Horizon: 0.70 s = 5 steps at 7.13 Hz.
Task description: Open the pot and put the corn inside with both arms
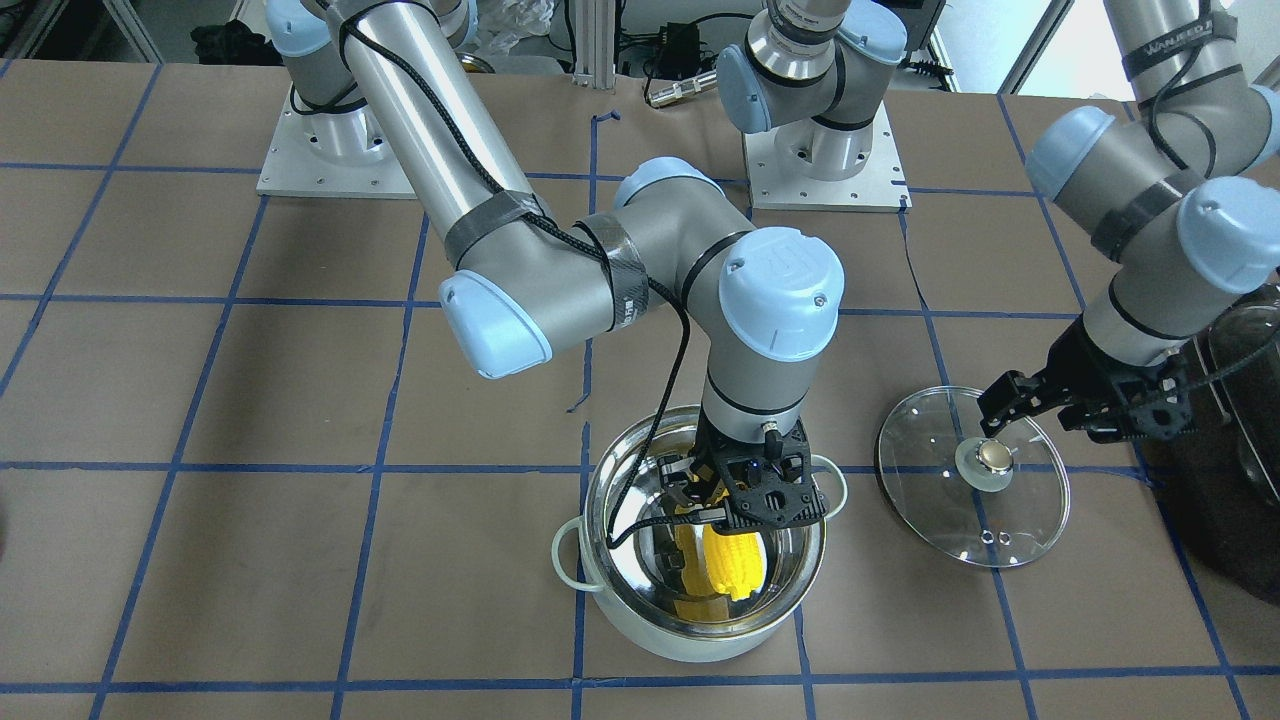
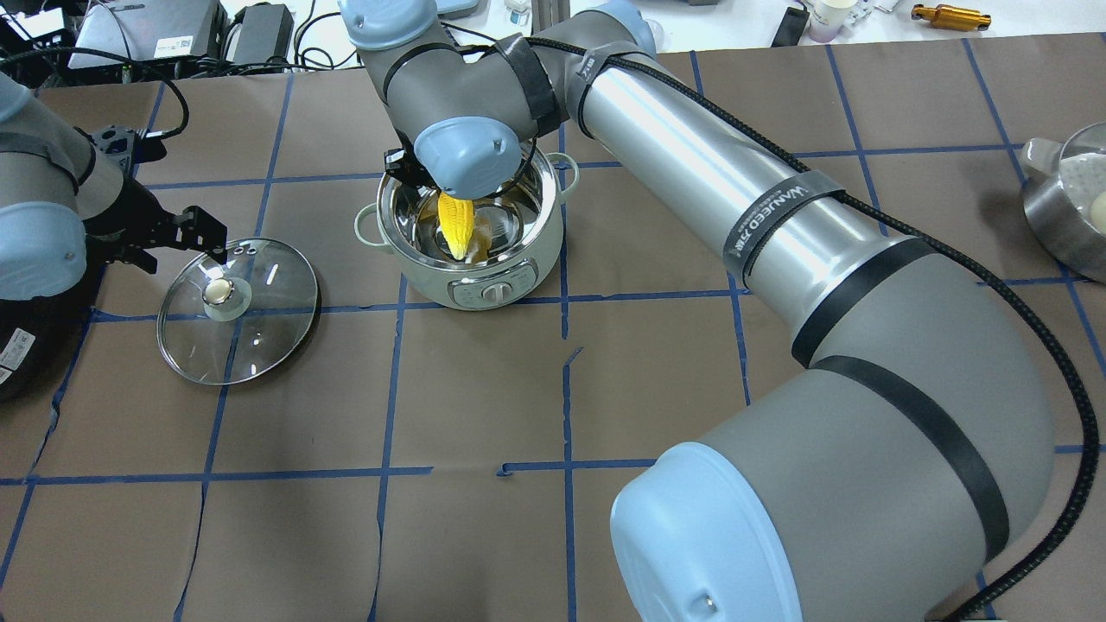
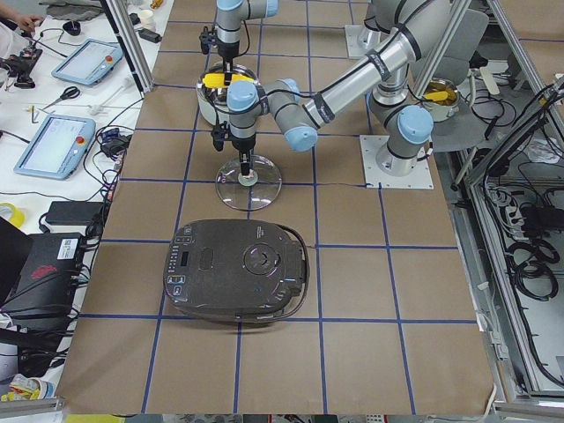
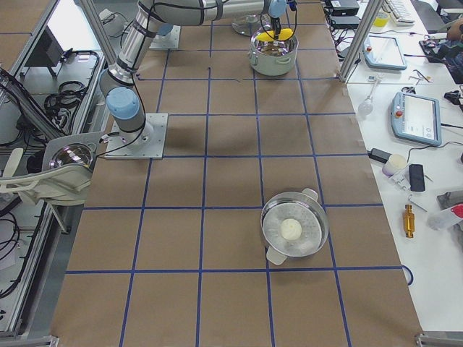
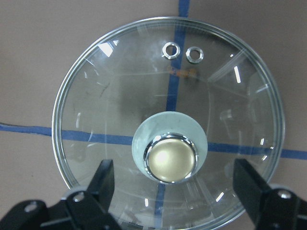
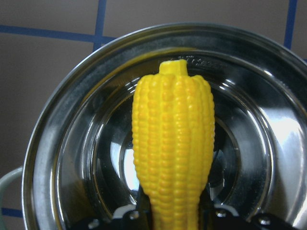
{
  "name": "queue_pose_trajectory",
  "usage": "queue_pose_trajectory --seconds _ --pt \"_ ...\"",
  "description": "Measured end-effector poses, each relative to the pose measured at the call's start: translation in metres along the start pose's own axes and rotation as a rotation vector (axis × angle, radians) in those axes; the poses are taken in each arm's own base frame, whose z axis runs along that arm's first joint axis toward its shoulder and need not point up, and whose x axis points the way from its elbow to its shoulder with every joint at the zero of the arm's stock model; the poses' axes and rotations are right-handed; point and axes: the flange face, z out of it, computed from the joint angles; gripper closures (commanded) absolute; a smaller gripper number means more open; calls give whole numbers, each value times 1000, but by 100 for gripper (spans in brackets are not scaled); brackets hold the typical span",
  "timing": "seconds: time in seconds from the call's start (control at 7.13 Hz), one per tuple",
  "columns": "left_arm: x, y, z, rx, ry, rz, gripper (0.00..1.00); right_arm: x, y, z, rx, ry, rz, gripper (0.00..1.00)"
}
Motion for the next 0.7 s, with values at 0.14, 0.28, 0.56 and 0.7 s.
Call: queue_pose_trajectory --seconds 0.14,0.28,0.56,0.7 --pt "10 7 -40 2 2 10 0 -3 0 13 -4 1 -1 52" --pt "25 11 -80 7 3 26 0 -3 0 20 -10 2 -1 1" --pt "69 21 -146 4 2 31 0 -3 1 21 -10 2 -5 0" --pt "91 27 -170 7 4 36 0 -1 1 10 -2 0 -7 0"
